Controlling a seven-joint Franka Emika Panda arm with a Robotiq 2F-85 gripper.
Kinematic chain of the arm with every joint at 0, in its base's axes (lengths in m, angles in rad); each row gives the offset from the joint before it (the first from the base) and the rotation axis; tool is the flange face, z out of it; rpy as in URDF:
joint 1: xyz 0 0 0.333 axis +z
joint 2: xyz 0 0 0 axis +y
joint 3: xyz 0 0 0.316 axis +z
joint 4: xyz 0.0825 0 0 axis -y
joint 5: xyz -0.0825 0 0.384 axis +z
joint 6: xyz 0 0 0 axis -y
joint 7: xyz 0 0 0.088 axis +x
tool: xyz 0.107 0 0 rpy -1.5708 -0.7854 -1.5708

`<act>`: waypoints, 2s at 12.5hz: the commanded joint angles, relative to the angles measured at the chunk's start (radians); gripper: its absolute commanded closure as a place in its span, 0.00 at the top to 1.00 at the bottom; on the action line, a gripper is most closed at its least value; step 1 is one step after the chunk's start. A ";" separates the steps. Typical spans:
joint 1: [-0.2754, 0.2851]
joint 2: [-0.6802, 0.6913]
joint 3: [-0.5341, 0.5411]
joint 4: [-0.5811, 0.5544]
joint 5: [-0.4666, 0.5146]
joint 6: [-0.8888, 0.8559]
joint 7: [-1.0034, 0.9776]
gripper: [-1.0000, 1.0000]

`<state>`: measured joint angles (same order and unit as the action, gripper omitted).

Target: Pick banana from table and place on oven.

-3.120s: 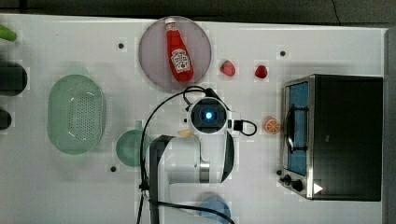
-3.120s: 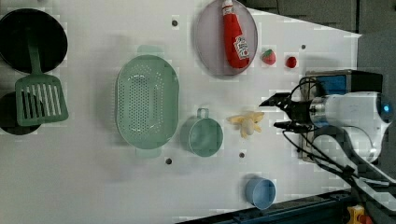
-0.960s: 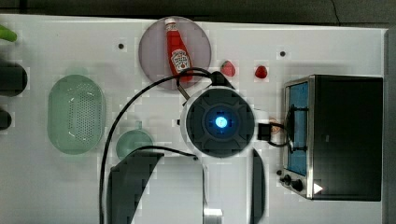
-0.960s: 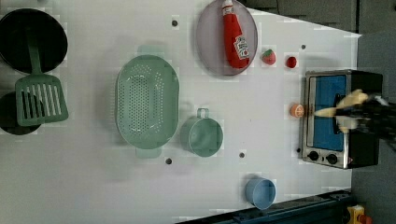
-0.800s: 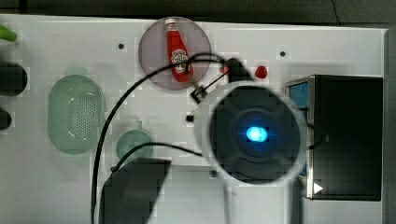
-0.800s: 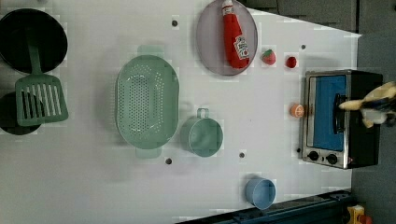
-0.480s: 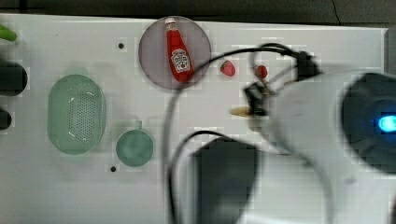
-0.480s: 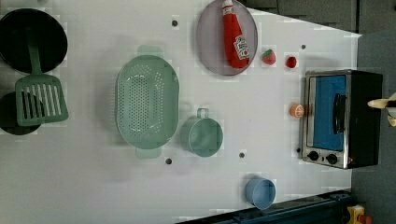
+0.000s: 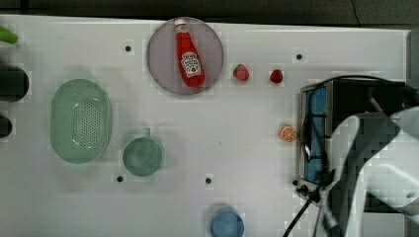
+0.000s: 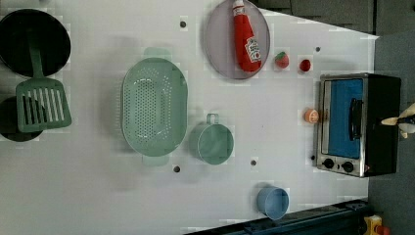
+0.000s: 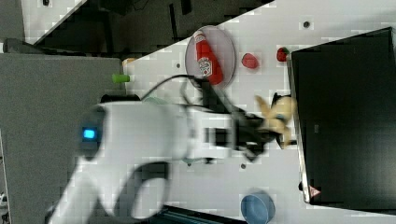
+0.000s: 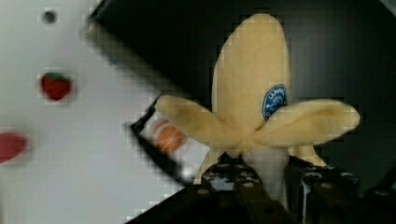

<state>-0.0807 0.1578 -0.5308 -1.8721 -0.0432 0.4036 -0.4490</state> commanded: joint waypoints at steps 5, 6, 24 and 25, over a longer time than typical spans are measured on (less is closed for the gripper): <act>0.016 0.080 -0.105 0.029 0.082 0.100 -0.357 0.25; 0.015 0.084 -0.105 0.029 0.082 0.114 -0.373 0.35; 0.143 -0.222 0.127 0.254 -0.092 -0.479 0.139 1.00; 0.145 -0.237 0.183 0.253 -0.092 -0.502 0.244 1.00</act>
<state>0.0262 -0.1002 -0.3977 -1.6270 -0.1407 -0.0640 -0.4253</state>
